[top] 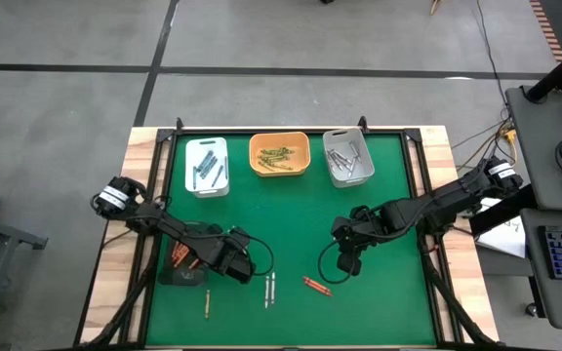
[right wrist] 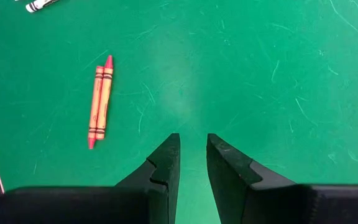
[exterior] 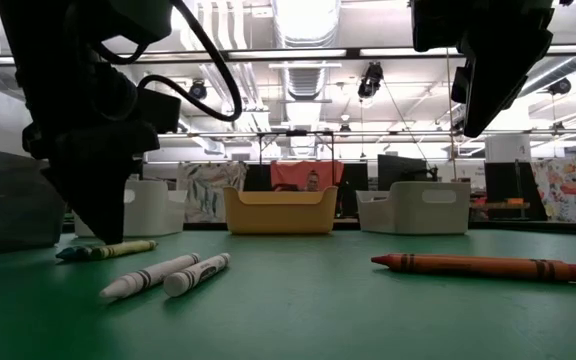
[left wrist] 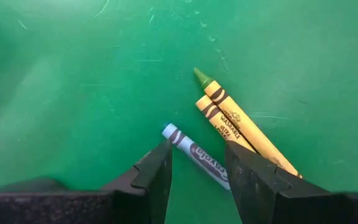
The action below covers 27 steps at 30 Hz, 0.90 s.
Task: Sort crayons
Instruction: Put the blue crayon into the white bin
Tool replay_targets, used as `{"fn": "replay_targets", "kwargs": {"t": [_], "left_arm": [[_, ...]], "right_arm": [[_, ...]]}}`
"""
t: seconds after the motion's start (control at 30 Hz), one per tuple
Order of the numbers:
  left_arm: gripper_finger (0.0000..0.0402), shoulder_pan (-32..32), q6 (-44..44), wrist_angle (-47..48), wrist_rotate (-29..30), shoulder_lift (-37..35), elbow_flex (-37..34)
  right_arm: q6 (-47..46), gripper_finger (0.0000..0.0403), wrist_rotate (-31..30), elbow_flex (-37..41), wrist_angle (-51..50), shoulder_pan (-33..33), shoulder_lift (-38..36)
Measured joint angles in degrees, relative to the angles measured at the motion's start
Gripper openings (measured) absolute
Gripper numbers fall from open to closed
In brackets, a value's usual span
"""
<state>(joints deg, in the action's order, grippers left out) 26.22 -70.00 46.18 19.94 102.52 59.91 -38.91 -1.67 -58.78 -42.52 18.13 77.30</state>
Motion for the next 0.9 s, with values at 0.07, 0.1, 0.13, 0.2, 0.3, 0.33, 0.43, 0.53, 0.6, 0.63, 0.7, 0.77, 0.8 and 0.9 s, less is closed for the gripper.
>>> {"fn": "replay_targets", "kwargs": {"t": [0.07,0.1,0.13,0.2,0.3,0.33,0.43,0.53,0.6,0.63,0.7,0.77,0.8,0.9], "left_arm": [[0.0131,0.0,-0.1,-0.2,0.0,0.0,-0.1],[0.0131,0.0,-0.2,-0.2,0.0,0.0,-0.2],[0.0131,0.0,-0.5,-0.4,0.0,0.0,-0.4],[0.0131,0.0,-1.3,-0.6,-0.4,0.0,-0.8],[0.0131,0.2,-2.0,-0.7,-1.1,0.0,-1.4],[0.0131,0.4,-2.2,-1.1,-1.1,0.0,-1.6],[0.0131,0.6,-2.6,-2.1,-0.9,-0.1,-2.3],[0.0124,0.6,-2.5,-2.5,-0.8,-0.1,-2.4],[0.0115,0.6,-2.5,-2.7,-0.8,-0.1,-2.4],[0.0108,0.6,-2.5,-2.7,-0.8,-0.1,-2.4],[0.0091,0.6,-2.4,-2.8,-0.8,-0.1,-2.4],[0.0072,0.6,-2.3,-3.0,-0.8,-0.1,-2.4],[0.0064,0.6,-2.3,-3.0,-0.7,-0.1,-2.4],[0.0039,0.7,-2.4,-3.0,-0.1,-0.1,-2.4]], "right_arm": [[0.0,0.0068,0.0,0.0,0.0,0.0,0.0],[0.0,0.0068,0.0,0.0,0.0,0.0,0.0],[0.0,0.0068,0.0,0.0,0.0,0.0,0.0],[0.0,0.0068,0.0,0.0,0.0,0.0,0.0],[0.1,0.0068,0.0,0.0,0.0,0.0,0.0],[0.1,0.0068,0.0,0.0,0.0,0.0,0.0],[0.2,0.0068,0.0,0.0,0.0,0.0,0.0],[0.2,0.0068,0.0,0.0,0.0,0.0,0.0],[0.2,0.0068,0.0,0.0,0.0,0.0,0.0],[0.2,0.0068,0.0,0.0,0.0,0.0,0.0],[0.2,0.0068,0.0,0.0,0.0,0.0,0.0],[0.2,0.0068,0.0,0.0,0.0,0.0,0.0],[0.2,0.0068,0.0,0.0,0.0,0.0,0.0],[0.2,0.0068,0.0,0.0,0.0,0.0,0.0]]}}
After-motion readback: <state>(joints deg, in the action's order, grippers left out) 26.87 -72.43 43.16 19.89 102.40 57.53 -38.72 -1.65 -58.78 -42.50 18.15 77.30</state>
